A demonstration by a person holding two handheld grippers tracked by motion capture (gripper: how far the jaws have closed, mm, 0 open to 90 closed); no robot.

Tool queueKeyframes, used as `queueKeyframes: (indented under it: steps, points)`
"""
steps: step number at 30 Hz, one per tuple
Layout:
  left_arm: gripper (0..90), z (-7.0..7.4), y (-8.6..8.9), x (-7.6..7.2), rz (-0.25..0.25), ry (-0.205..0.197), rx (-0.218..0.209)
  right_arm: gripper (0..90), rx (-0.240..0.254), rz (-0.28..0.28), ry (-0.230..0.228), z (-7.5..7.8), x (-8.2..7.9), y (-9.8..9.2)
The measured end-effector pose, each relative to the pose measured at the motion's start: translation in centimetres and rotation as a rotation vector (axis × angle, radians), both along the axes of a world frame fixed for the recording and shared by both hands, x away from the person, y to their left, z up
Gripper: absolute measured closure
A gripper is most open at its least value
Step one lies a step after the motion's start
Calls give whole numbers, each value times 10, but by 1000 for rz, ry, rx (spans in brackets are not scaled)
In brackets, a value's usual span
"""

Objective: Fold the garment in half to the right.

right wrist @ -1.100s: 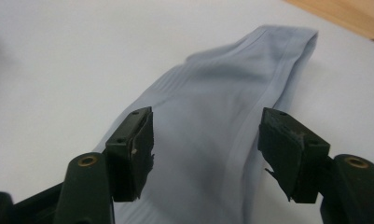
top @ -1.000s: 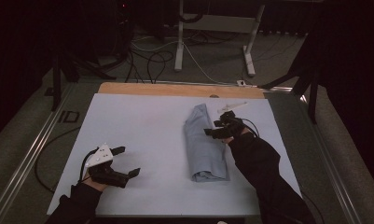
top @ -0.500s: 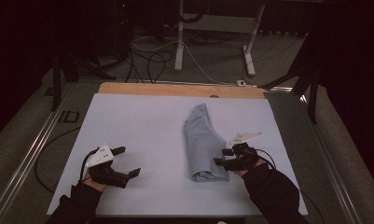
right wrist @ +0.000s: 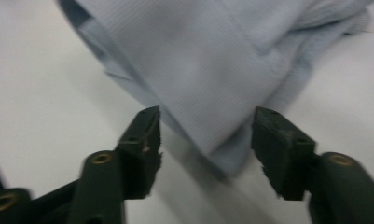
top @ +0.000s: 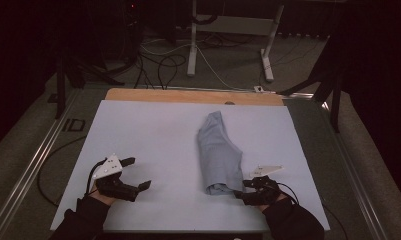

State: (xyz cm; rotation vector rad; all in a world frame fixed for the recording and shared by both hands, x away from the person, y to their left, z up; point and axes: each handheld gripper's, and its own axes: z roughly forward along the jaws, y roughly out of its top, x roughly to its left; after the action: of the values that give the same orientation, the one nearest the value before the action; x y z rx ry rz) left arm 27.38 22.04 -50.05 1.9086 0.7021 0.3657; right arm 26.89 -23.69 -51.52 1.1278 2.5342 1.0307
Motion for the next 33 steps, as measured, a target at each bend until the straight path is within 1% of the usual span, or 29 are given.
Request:
queueKeyframes:
  steps: [1, 2, 4, 5, 6, 7, 8, 9, 11, 12, 13, 15, 18, 19, 21, 22, 24, 28, 30, 33]
  points:
    - [4, 0, 0, 0, 3, 1, -1, 460, -9, -3, -1, -1, 1, -1]
    - [4, 0, 0, 0, 3, 3, -2, 510, -12, -8, -3, -2, 2, -2]
    - [4, 0, 0, 0, 3, 2, -2, 534, -13, -24, 4, -1, 3, -3]
    - [4, -1, 0, 1, 2, 2, -1, 596, -15, -32, -4, -1, 4, -4]
    - [4, -1, 0, 1, 1, 5, -3, 617, -12, -38, -10, 0, 4, -5]
    - [4, -1, 0, 1, 3, 6, -2, 641, -12, -40, -4, 0, 5, -6]
    - [4, -1, 0, 1, 3, 5, -3, 709, -16, -43, -1, -1, 6, -6]
    - [4, 0, -1, 1, 0, 4, -3, 739, -25, -42, -7, -1, 5, -5]
    - [4, 0, -1, 1, -2, 1, 1, 811, -35, -20, -11, 1, 5, -4]
    - [4, 0, 0, 1, 1, 2, -3, 836, -37, -22, -18, 2, 4, -3]
    - [4, 0, 0, 0, 3, 3, -6, 846, -35, -22, -21, 4, 4, -3]
    - [4, 0, 0, 0, 1, 1, -3, 847, -44, -23, -41, 8, 2, -3]
    - [4, 0, 0, 1, 3, 4, -5, 850, -34, -37, -54, 15, 0, -9]
    - [4, 0, 0, 0, 1, 4, -6, 855, -26, -41, -55, 17, -1, -11]
    - [4, 0, 0, 0, -1, 2, -2, 857, -26, -49, -58, 19, -3, -15]
    - [4, 0, 0, 1, 0, 4, -4, 859, -20, -48, -52, 19, -4, -17]
    - [4, 0, 0, 1, 3, 6, -6, 859, -15, -65, -46, 17, -4, -21]
    - [4, -1, 1, 1, 3, 5, -5, 859, -11, -77, -14, 9, -5, -28]
    - [4, -1, 1, 2, 4, 7, -10, 860, 1, -83, -2, 6, -5, -30]
    - [4, -1, 2, 2, 6, 8, -10, 862, -18, -66, 6, 2, -7, -29]
